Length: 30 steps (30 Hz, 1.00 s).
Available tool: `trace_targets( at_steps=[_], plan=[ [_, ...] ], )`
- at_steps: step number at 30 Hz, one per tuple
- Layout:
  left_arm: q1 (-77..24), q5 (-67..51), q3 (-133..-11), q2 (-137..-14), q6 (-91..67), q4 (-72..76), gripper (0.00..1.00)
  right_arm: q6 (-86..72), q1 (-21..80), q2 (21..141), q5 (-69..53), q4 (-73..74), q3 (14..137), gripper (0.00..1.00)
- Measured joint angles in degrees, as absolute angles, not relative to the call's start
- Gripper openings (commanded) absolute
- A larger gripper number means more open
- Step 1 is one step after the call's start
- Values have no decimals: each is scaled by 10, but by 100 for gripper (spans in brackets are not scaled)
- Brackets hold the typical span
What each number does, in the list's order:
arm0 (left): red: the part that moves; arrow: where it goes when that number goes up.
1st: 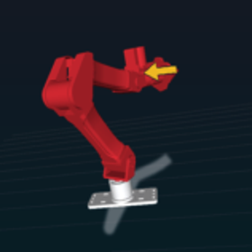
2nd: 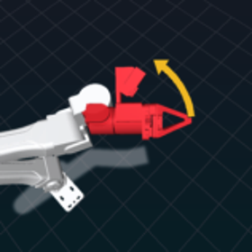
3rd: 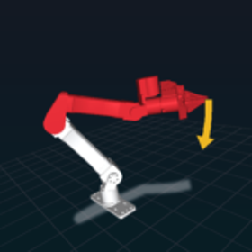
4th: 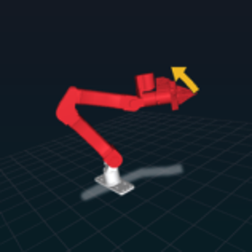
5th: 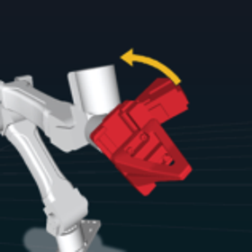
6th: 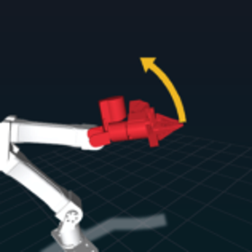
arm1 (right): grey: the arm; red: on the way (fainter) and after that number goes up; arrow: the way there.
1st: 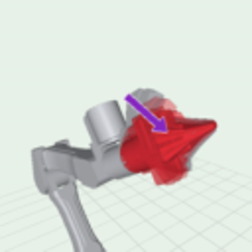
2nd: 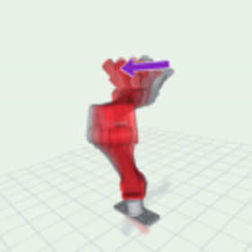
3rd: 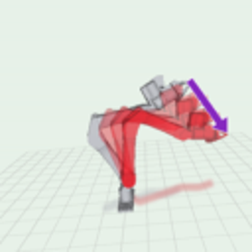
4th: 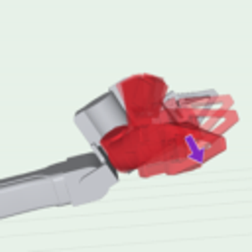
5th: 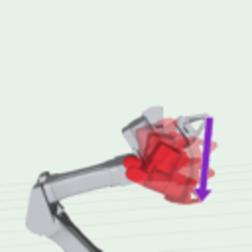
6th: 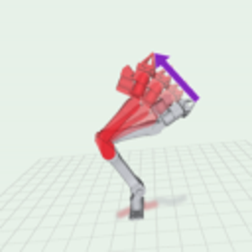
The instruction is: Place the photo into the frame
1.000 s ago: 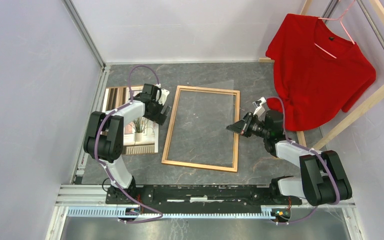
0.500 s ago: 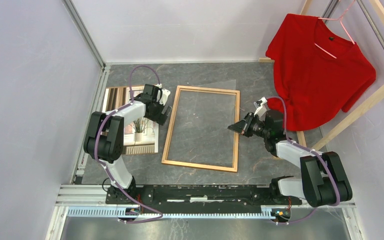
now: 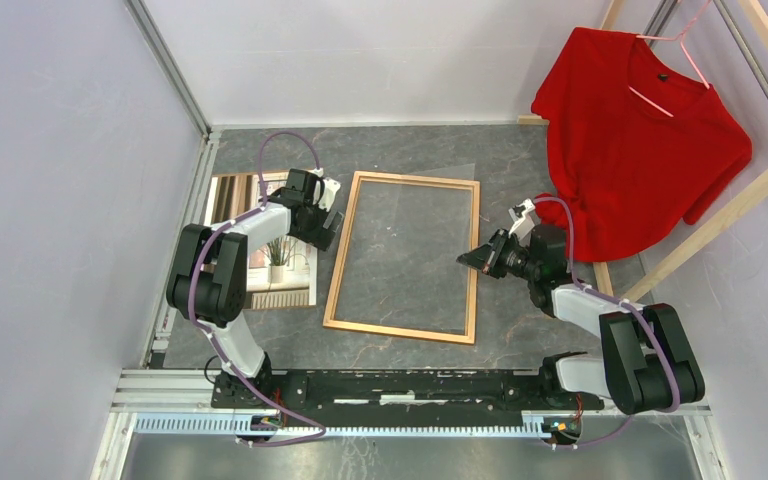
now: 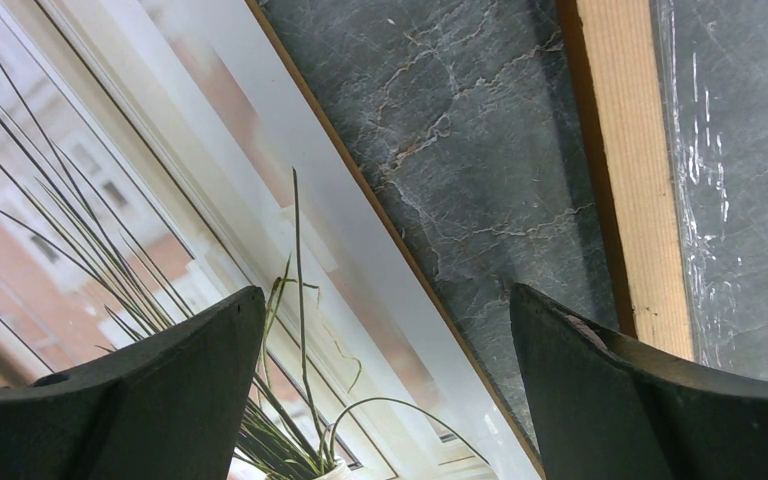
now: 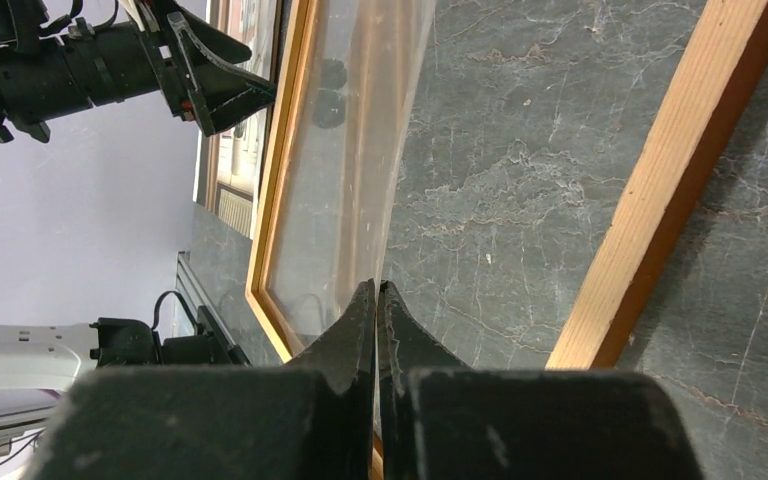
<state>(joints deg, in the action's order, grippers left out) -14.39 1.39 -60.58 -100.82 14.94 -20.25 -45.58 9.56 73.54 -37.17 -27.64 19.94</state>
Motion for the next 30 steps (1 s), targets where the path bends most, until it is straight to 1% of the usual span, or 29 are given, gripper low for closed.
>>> trace_targets(
  at_steps=[12,23,30],
  plan=[
    [-144,14,-605,-1008,149,-201,97,-465,96,738,-379,-292,196,0],
    [-161,10,-577,-994,149,-166,97,-602,93,800,-426,-465,152,0],
    [-161,-3,-573,-993,148,-154,97,-632,93,802,-439,-509,152,0]
  ],
)
